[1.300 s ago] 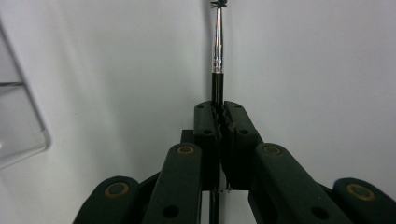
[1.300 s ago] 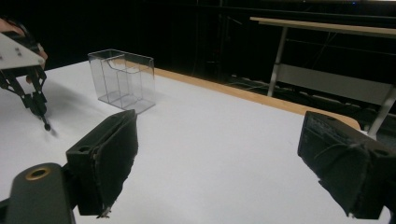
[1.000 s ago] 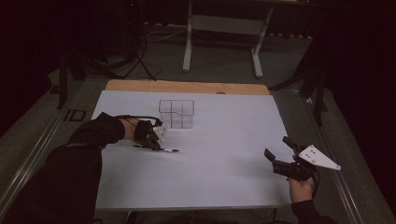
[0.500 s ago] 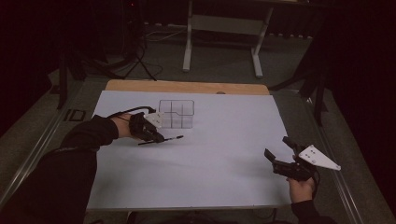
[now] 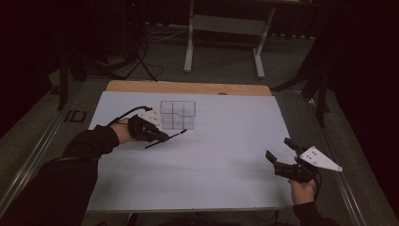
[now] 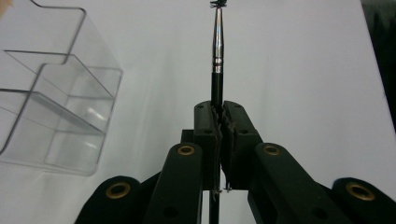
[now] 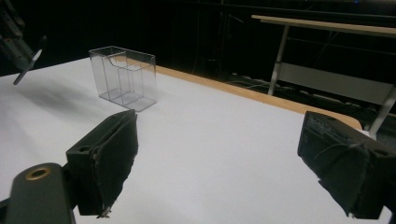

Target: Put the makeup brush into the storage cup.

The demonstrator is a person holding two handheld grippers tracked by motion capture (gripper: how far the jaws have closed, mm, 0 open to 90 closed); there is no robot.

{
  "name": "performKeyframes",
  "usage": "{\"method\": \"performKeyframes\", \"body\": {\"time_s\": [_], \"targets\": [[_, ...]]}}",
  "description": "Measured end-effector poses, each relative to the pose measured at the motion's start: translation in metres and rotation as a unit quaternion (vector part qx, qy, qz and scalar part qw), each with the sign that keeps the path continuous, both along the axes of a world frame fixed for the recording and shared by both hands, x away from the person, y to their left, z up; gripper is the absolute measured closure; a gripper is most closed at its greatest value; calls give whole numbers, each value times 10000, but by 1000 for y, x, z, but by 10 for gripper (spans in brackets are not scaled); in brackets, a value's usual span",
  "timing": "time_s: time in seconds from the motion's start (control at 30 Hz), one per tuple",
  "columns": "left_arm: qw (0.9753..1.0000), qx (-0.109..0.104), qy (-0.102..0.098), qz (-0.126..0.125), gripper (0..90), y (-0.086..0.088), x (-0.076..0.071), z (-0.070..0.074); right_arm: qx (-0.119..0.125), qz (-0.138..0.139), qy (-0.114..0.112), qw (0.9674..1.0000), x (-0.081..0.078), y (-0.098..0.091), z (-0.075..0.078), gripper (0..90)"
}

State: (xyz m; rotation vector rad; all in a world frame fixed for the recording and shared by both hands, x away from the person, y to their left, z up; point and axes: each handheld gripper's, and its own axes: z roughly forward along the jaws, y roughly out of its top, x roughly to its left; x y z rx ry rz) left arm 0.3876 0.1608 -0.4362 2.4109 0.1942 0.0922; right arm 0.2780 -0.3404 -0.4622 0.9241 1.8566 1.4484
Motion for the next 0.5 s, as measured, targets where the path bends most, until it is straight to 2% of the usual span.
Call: {"method": "performKeyframes", "body": {"time_s": [0.03, 0.07, 0.1, 0.13, 0.17, 0.2, 0.27, 0.3, 0.33, 0.37, 0.43, 0.47, 0.5], "targets": [[9999, -106, -24, 106, 856, 0, -1, 0, -2, 2, -1, 10000, 0, 0, 0, 119], [9997, -176, 36, 162, 856, -1, 0, 1, 0, -1, 2, 10000, 0, 0, 0, 119], [9992, -333, 43, 217, 856, -1, -1, 1, 0, 5, 4, 10000, 0, 0, 0, 119], [9992, -333, 43, 217, 856, -1, -1, 1, 0, 5, 4, 10000, 0, 0, 0, 119], [9984, -454, 131, 327, 856, -2, 0, 2, -1, 11, 10, 10000, 0, 0, 0, 119], [9978, -531, 81, 390, 856, -3, -1, 1, -10, 13, 14, 10000, 0, 1, 0, 119], [9967, -630, 110, 494, 856, -5, -1, 0, -21, 30, 22, 10000, 0, 1, 0, 119], [9963, -660, 63, 550, 856, -6, -1, 0, -40, 32, 28, 10000, 0, 2, 0, 119], [9958, -675, 114, 603, 856, -7, -1, 0, -44, 37, 29, 10000, -1, 2, 0, 119], [9951, -721, 56, 671, 856, -8, -1, 0, -46, 34, 32, 10000, -1, 2, 0, 119], [9925, -925, 76, 796, 857, -9, -2, -1, -68, 43, 10, 10000, -2, 3, 1, 119], [9906, -1043, -8, 891, 856, -9, -4, -1, -70, 46, 5, 10000, -2, 3, 1, 119], [9886, -1166, 24, 957, 856, -8, -4, 0, -60, 53, 8, 10000, -2, 3, 1, 119]]}}
